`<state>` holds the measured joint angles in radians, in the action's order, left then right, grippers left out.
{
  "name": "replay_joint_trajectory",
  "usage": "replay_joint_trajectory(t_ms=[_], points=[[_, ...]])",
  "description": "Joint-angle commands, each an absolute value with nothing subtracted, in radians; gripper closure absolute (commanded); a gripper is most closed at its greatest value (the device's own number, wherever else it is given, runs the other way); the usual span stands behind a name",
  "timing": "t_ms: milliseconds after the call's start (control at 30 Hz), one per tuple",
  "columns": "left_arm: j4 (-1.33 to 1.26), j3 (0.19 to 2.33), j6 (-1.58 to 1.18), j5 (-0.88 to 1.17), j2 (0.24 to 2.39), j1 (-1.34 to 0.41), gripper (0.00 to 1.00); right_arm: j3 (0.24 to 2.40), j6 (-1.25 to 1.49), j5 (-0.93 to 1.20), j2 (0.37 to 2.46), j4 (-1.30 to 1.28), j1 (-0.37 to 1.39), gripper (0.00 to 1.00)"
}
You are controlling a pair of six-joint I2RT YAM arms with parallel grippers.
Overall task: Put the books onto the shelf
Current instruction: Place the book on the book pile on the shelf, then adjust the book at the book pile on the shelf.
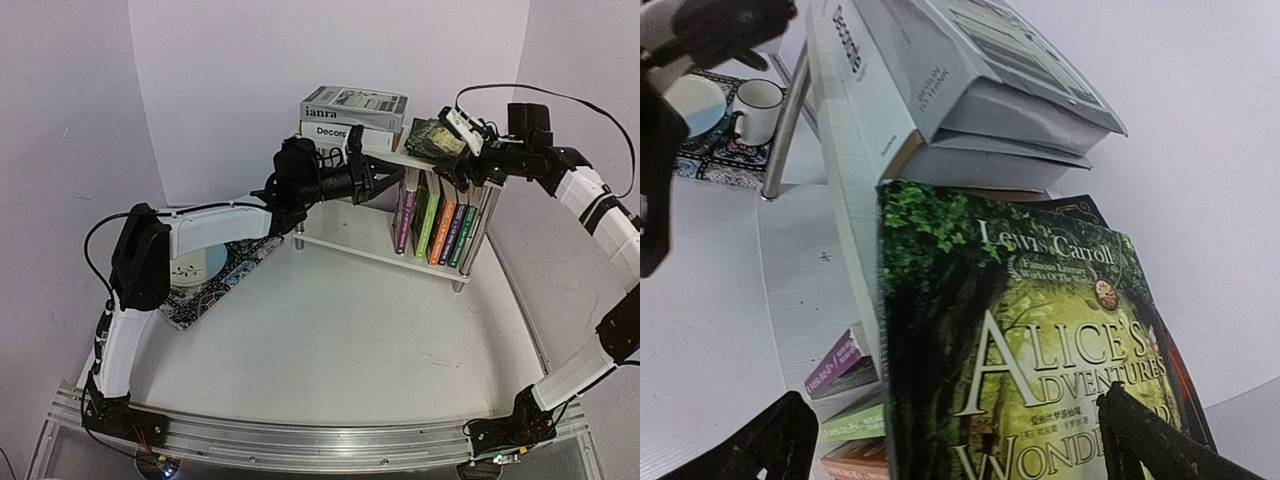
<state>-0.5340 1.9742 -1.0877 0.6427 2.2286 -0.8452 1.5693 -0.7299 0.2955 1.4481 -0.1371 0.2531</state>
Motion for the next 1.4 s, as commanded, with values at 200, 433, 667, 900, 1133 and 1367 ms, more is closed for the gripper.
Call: replay_joint_trajectory(t_ms=[200,433,667,900,1133,1367], points=[[-0.613,1.875,-0.995,0.604,2.095,-0.841,0.81,1.560,-0.553,0.469,1.281,-0.114,0.255,0.02],[-0.612,1.664,-0.926,0.597,1.933,-0.835,0.78,1.463,-0.147,0.413,1.183,-0.115,0.254,0.02],[-0.611,1.439,-0.881,0.604,1.751,-0.785,0.69,1.265,0.123,0.236,1.020,-0.092,0.255,0.05],[-0.608,1.277,-0.872,0.636,1.623,-0.711,0.45,1.155,0.104,0.028,0.899,-0.094,0.254,0.03],[-0.604,1.154,-0.853,0.641,1.538,-0.633,0.30,1.252,0.060,-0.057,1.013,-0.208,0.253,0.15],[-0.593,1.134,-0.854,0.662,1.520,-0.592,0.30,1.268,0.048,-0.062,1.074,-0.170,0.253,0.28]])
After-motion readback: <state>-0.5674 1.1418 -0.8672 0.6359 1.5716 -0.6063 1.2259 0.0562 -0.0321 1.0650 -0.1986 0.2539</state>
